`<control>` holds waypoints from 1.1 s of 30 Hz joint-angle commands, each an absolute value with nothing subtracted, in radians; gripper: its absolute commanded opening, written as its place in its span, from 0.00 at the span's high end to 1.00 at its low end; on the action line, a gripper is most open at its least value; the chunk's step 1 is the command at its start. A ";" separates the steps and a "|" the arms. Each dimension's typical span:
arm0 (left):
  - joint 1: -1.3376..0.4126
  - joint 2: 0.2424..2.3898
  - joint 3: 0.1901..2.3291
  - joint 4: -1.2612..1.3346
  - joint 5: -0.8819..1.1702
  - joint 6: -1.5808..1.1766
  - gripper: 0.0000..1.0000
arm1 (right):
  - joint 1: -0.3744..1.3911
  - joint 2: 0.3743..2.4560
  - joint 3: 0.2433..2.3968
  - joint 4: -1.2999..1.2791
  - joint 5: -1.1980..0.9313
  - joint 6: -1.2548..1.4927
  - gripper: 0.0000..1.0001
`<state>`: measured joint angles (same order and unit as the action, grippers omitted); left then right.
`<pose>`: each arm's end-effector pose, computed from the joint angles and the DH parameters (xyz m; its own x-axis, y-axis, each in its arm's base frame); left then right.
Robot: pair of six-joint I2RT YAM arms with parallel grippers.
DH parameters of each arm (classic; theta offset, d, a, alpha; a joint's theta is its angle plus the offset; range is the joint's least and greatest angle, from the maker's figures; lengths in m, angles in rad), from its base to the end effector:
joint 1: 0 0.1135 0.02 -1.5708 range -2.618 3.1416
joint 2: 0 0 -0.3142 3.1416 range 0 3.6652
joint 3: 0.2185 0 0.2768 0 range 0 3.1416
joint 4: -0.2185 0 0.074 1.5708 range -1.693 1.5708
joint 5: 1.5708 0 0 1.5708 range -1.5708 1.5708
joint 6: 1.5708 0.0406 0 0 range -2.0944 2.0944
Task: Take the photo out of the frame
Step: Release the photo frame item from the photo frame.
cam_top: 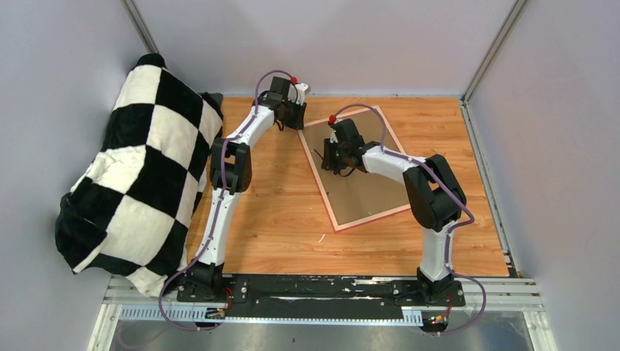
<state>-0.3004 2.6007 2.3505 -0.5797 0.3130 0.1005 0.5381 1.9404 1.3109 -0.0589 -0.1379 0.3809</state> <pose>0.6096 -0.2019 0.1834 -0.6531 0.3022 -0.6943 0.5483 0.8211 -0.1583 0.4054 0.2485 0.2233 -0.7290 -0.0063 -0.6845 -0.3531 0.8601 0.3682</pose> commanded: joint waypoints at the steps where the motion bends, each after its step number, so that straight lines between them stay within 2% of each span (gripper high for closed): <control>1: -0.314 2.663 2.337 -0.718 0.308 0.099 1.00 | 0.576 1.965 1.290 -0.026 -0.149 0.300 1.00; 18: -0.314 2.663 2.338 -0.718 0.307 0.099 1.00 | 0.590 1.899 1.253 -0.025 -0.122 0.225 1.00; 33: -0.314 2.666 2.342 -0.724 0.309 0.099 1.00 | 0.600 1.929 1.246 -0.024 -0.070 0.230 1.00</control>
